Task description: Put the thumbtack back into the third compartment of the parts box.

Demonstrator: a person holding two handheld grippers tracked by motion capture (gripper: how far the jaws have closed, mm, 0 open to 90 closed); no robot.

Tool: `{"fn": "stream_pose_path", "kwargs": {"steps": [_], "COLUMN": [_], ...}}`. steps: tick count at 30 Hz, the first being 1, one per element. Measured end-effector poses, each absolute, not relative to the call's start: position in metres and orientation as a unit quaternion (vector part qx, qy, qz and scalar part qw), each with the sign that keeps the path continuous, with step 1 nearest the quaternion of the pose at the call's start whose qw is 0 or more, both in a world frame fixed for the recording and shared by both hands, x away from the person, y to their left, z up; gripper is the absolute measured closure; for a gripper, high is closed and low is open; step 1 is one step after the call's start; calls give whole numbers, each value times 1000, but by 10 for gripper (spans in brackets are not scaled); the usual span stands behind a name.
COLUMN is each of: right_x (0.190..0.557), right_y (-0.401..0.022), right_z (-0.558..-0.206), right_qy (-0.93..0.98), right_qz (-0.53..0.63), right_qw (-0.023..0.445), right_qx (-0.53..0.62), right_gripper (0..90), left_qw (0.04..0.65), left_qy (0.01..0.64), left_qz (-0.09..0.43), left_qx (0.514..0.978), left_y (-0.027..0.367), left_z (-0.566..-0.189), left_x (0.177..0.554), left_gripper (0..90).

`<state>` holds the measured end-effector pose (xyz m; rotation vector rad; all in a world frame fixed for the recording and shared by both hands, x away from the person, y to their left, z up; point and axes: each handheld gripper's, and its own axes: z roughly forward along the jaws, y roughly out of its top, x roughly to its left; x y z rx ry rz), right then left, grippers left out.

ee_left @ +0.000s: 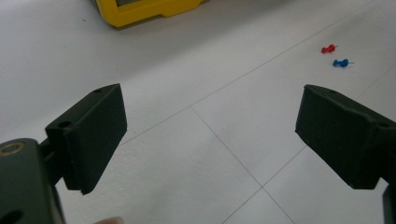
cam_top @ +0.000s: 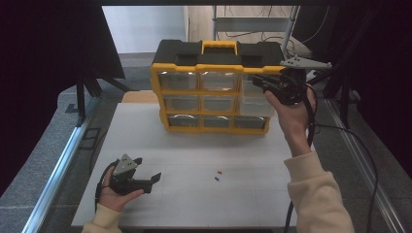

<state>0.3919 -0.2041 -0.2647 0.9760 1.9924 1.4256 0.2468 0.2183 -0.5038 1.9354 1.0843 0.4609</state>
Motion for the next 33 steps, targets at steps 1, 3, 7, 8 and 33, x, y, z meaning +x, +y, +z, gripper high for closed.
{"fn": "stream_pose_path", "kwargs": {"steps": [1, 3, 7, 8, 33], "right_x": [393, 394, 388, 386, 325], "right_y": [-205, -205, -200, -200, -186], "right_z": [-265, -265, -265, -265, -297], "right_qy": [730, 729, 725, 726, 749], "right_qz": [523, 518, 520, 521, 587], "right_qw": [250, 268, 279, 274, 194], "right_qx": [362, 359, 356, 355, 240], "right_gripper": [819, 635, 382, 364, 301], "left_qw": [424, 423, 423, 423, 420], "left_qy": [433, 433, 433, 433, 430], "left_qz": [184, 184, 184, 184, 184], "left_qx": [774, 774, 775, 775, 778], "left_y": [218, 218, 218, 218, 216], "left_z": [-504, -504, -504, -504, -504], "left_x": [247, 247, 247, 247, 246], "left_gripper": [92, 92, 92, 92, 92]}}
